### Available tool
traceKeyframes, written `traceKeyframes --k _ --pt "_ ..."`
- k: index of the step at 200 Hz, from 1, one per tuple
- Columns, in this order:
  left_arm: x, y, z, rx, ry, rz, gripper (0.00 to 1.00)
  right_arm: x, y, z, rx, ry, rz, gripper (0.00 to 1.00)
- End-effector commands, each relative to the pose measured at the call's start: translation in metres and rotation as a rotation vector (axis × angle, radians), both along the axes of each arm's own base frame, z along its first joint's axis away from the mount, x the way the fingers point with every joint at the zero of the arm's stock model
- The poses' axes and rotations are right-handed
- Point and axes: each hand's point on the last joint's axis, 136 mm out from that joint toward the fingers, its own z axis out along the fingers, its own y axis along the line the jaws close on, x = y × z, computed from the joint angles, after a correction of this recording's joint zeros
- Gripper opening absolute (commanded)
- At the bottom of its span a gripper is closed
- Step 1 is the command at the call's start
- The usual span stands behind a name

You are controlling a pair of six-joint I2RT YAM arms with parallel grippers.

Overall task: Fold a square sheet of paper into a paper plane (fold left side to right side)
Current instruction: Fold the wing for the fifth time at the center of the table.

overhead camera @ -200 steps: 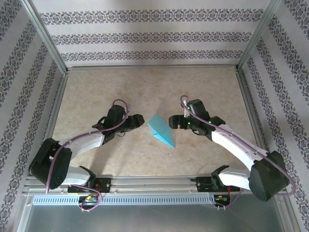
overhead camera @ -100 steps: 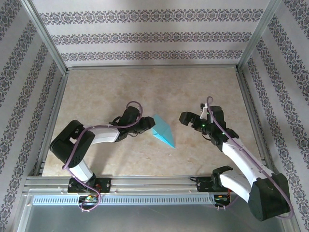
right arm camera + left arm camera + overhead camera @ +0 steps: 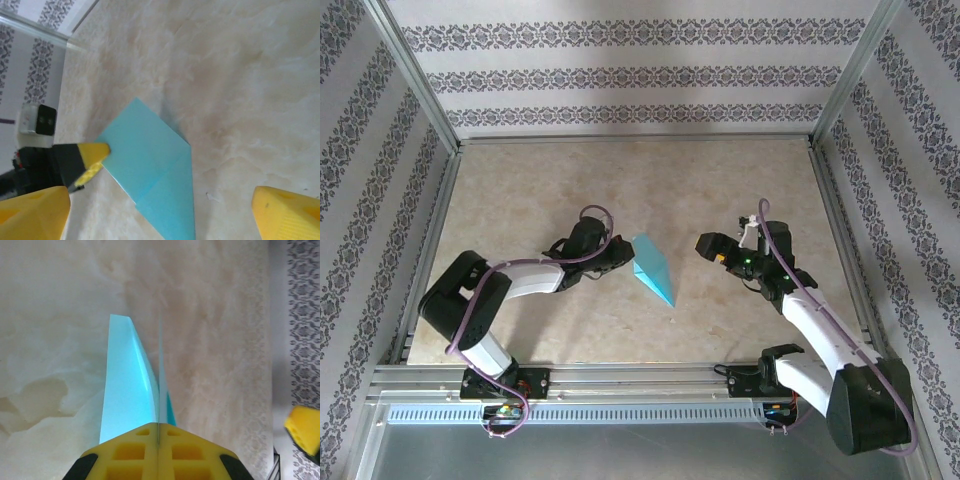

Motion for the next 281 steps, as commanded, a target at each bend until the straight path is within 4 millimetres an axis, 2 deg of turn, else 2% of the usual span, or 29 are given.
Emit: traceKeyframes --k 1,21,74,106,156,198,234,281 --pt "-0.005 0.005 0.028 0.001 -0.118 -0.099 0.00 0.002 0.014 0.016 0.050 -0.059 0.102 0.93" --pt "-0.015 0.009 0.045 -0.023 -0.172 -0.166 0.00 0.004 0.019 0.018 0.069 -0.068 0.131 0.98" --pt "-0.037 0.032 0.093 -0.171 -0.327 -0.276 0.00 0.010 0.028 0.027 0.122 -0.135 0.181 0.98" --pt "-0.047 0.038 0.119 -0.229 -0.411 -0.354 0.00 0.001 0.052 0.030 0.163 -0.143 0.318 0.98" --pt "-0.061 0.032 0.151 -0.339 -0.480 -0.503 0.00 -0.019 0.087 0.033 0.208 -0.165 0.539 0.97" --pt "-0.060 0.030 0.153 -0.344 -0.483 -0.519 0.00 -0.030 0.109 0.035 0.243 -0.167 0.665 0.92" --pt "-0.055 0.030 0.143 -0.329 -0.441 -0.503 0.00 -0.036 0.125 0.044 0.263 -0.173 0.729 0.87" --pt "-0.051 0.032 0.129 -0.288 -0.393 -0.478 0.00 -0.042 0.135 0.059 0.283 -0.180 0.770 0.79"
